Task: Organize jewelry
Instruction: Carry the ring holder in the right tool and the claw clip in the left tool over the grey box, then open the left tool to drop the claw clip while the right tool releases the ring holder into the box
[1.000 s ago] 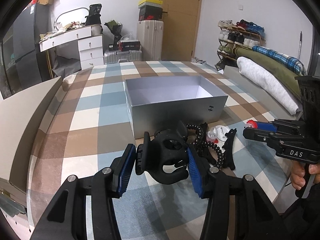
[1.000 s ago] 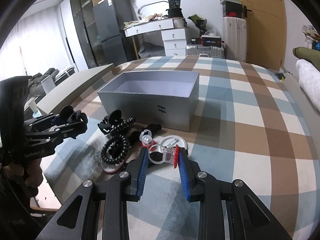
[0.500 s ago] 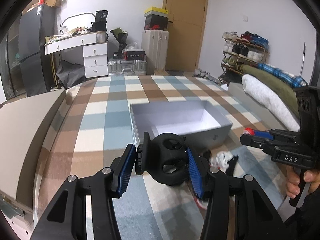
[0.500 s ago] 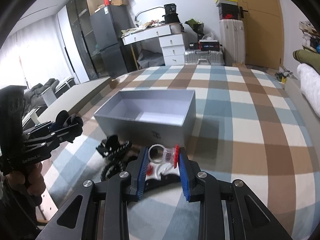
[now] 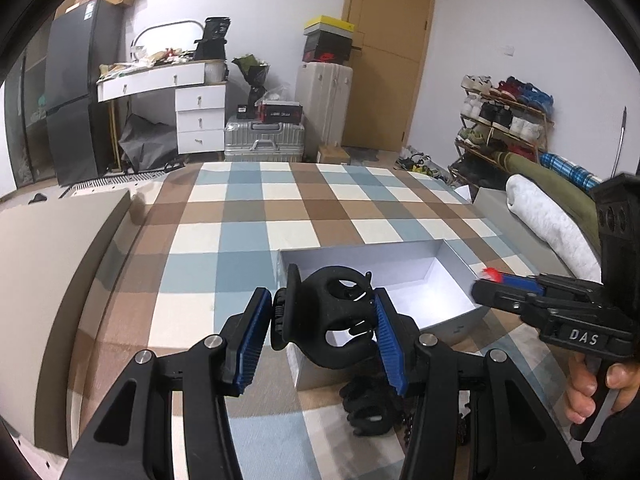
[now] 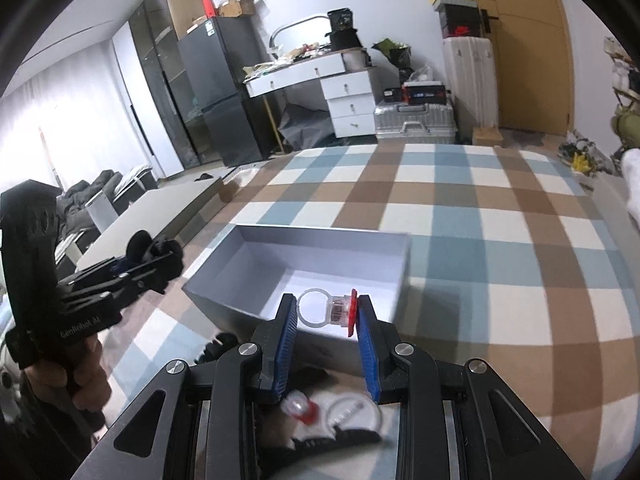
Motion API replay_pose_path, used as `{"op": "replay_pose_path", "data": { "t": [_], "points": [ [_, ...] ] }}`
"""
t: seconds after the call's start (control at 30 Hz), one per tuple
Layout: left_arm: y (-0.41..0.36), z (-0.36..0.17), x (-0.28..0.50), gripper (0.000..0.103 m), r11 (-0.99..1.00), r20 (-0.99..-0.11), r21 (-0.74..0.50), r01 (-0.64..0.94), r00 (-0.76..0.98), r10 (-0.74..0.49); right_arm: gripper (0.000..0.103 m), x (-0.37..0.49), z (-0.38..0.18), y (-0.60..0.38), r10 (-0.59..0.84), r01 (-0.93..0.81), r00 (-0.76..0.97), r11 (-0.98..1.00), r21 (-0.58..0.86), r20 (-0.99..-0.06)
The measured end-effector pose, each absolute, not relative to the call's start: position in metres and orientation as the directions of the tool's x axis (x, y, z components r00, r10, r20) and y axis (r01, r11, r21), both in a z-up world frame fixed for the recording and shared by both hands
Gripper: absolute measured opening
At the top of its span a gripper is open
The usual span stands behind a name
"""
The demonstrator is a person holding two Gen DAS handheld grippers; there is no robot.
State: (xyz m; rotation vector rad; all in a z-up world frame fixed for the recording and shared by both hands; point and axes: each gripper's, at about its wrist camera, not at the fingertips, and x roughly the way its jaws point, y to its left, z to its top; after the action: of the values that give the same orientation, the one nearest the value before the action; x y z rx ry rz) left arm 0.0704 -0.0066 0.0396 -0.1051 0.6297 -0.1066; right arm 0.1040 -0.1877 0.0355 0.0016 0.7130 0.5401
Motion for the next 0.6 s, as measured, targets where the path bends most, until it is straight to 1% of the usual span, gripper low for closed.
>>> {"op": "replay_pose_path", "data": {
  "t": [0.13,0.3,0.6],
  "points": [
    [-0.014,0.037,0.078,0.045,0.990,-0.590,-0.115,0.083,0.796,-0.135,0.029,0.111,0.032,-0.178,0.477,-0.474,0.613,0.860,0.190,-0.629],
    [-0.020,0.032,0.091,0.045,0.990,-0.607,-0.109,0.089,0.782,-0.138,0.029,0.120,0.028,-0.178,0.497,-0.459,0.591,0.855,0.242,-0.635],
    [-0.032,0.025,0.096,0.045,0.994,-0.628,-0.066,0.086,0.771,-0.108,0.029,0.125,0.022,-0.176,0.485,-0.447,0.578,0.861,0.242,-0.656]
  ]
}}
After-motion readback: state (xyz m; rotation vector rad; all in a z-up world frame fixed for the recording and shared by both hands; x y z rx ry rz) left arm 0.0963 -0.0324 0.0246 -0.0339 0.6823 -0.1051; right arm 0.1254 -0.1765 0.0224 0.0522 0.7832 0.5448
